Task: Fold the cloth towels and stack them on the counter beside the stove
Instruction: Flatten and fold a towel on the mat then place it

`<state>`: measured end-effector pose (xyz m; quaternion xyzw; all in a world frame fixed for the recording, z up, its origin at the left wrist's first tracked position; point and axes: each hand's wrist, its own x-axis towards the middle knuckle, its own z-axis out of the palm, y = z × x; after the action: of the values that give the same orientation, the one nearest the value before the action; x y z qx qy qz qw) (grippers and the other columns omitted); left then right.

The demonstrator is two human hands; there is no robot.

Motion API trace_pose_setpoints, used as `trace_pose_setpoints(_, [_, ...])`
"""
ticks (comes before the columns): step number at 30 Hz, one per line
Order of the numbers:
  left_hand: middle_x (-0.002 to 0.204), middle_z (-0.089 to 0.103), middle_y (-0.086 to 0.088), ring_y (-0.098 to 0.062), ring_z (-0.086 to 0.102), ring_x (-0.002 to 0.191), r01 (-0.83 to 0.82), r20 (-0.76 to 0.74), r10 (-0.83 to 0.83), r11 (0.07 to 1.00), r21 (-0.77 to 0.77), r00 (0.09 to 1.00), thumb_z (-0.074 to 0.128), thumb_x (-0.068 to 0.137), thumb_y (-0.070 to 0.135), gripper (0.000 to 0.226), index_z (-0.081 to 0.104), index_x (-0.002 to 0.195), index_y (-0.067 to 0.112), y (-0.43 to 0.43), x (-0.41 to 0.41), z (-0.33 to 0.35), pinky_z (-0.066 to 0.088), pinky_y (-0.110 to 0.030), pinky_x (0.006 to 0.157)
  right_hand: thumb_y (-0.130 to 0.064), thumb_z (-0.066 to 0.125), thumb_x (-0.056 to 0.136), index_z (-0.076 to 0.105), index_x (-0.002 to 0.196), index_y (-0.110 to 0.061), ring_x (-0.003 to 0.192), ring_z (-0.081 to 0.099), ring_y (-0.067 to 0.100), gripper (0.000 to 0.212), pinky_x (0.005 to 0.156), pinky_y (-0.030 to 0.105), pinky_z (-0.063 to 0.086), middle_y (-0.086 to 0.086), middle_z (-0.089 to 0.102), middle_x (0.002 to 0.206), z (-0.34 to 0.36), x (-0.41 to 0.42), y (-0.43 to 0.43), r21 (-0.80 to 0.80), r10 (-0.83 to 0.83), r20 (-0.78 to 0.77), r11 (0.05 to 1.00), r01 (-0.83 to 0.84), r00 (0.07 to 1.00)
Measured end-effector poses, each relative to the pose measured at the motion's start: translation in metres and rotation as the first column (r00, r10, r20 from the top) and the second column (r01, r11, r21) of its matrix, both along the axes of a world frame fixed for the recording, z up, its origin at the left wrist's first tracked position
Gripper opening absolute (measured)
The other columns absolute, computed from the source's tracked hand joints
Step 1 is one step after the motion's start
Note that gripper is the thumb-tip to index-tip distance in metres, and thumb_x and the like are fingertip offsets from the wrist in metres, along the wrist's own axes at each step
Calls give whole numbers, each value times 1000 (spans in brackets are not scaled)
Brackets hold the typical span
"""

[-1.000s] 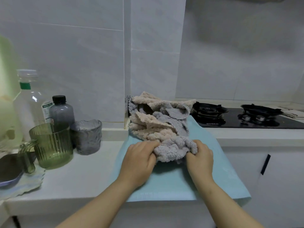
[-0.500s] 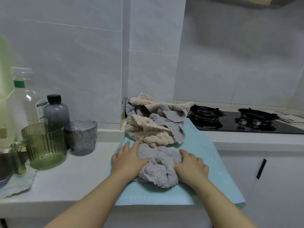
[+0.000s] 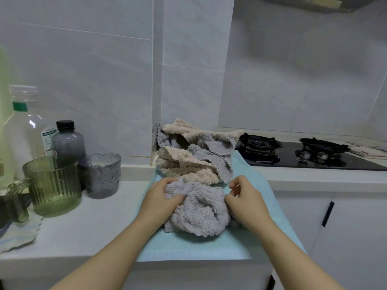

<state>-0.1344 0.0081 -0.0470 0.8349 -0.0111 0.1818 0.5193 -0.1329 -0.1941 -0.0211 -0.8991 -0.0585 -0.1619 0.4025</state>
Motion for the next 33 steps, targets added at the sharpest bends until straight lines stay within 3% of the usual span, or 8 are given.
trace_pose_setpoints(4, [101, 62, -4, -16, 55, 91, 85, -29, -86, 996, -41, 996, 50, 79, 31, 14, 60, 87, 29, -3, -4, 4, 39, -28, 75, -30, 41, 98, 50, 124, -22, 96, 58, 21, 28, 75, 30, 39, 6, 65, 108, -1, 1, -4, 9, 6, -121, 1000, -5, 993])
trace_pose_setpoints(7, [87, 63, -8, -17, 51, 76, 97, -17, -96, 994, 50, 995, 53, 87, 8, 21, 56, 79, 28, -3, -6, 0, 37, -27, 68, -22, 39, 98, 45, 134, -24, 120, 50, 24, 37, 90, 34, 42, 3, 54, 134, -3, 1, -2, -237, -10, -227, 970, -45, 974])
trace_pose_setpoints(12, [96, 61, 12, -12, 57, 96, 7, 54, -13, 993, 117, 998, 66, 80, 8, 29, 54, 94, 31, -1, -10, 0, 44, -25, 82, 3, 31, 88, 53, 119, -21, 115, 46, 30, 44, 84, 35, 38, 10, 51, 127, 7, -4, 8, -516, -33, -205, 853, -79, 978])
trace_pose_setpoints(17, [109, 63, 2, -23, 56, 109, -103, -190, 202, 897, 430, 961, 61, 82, 48, 36, 56, 110, 26, -2, -8, 4, 42, -33, 92, 12, 29, 80, 41, 82, -17, 88, 45, 24, 31, 68, 29, 32, 3, 48, 89, 12, -3, 9, -476, 95, -252, 854, -209, 963])
trace_pose_setpoints(21, [93, 68, -2, -20, 62, 88, 34, -314, 20, 986, 165, 949, 68, 83, 33, 12, 59, 83, 24, 11, -9, 26, 48, -29, 77, 10, 43, 73, 38, 61, -22, 59, 37, 9, 34, 55, 24, 29, -8, 45, 63, 13, -4, 0, -215, 195, -73, 955, -206, 978])
trace_pose_setpoints(26, [77, 53, -7, -17, 45, 62, 116, -138, -137, 982, -146, 981, 59, 89, 8, 18, 45, 83, 20, 19, -11, 62, 34, -25, 51, -1, 61, 70, 47, 60, -33, 75, 46, 11, 37, 62, 14, 31, -9, 52, 70, 28, -5, -12, -112, 154, 294, 986, -126, 943])
trace_pose_setpoints(29, [83, 50, 0, -18, 46, 63, 102, -19, -105, 988, -118, 994, 58, 90, 8, 21, 43, 83, 21, 22, -9, 80, 37, -26, 49, -29, 63, 76, 57, 62, -22, 78, 50, 12, 16, 69, 17, 34, -7, 56, 72, 37, -5, -19, -23, 77, 456, 997, -74, 887])
trace_pose_setpoints(33, [78, 48, 5, -13, 42, 68, -52, 193, 44, 998, 35, 980, 67, 81, 9, 30, 41, 80, 24, 20, 0, 92, 33, -28, 59, -7, 78, 71, 64, 67, -10, 74, 54, 26, 15, 69, 24, 34, 2, 62, 79, 32, 8, -27, -151, -34, 673, 972, 183, 738])
